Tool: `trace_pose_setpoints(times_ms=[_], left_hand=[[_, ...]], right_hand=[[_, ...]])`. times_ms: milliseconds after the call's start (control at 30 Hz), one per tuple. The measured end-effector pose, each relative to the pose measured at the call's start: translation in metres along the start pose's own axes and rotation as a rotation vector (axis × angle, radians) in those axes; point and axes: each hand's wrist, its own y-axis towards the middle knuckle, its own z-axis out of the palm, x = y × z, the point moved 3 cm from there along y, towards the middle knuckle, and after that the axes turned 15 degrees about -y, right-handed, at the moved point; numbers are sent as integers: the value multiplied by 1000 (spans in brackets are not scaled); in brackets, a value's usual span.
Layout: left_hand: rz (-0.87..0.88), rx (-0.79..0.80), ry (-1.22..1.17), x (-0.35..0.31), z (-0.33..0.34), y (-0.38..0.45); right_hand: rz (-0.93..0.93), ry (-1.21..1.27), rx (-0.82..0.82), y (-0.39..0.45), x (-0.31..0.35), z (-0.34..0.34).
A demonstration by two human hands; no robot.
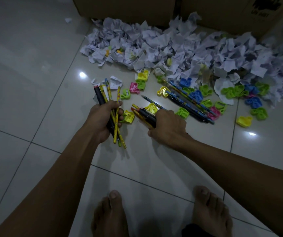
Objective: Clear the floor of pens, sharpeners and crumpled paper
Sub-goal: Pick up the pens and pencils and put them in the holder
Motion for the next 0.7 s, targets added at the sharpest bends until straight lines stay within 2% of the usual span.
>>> trace_pose_setpoints(times_ms=[200,500,700], left_hand=[[1,-6,-19,-8,-4,3],[-5,22,-73,-10,-2,2],[69,62,-85,-13,10,1]], right_hand=[[-48,-75,-59,-4,7,-3],[-87,-140,72,-13,14,-3],[-137,-98,140,-5,5,-5]])
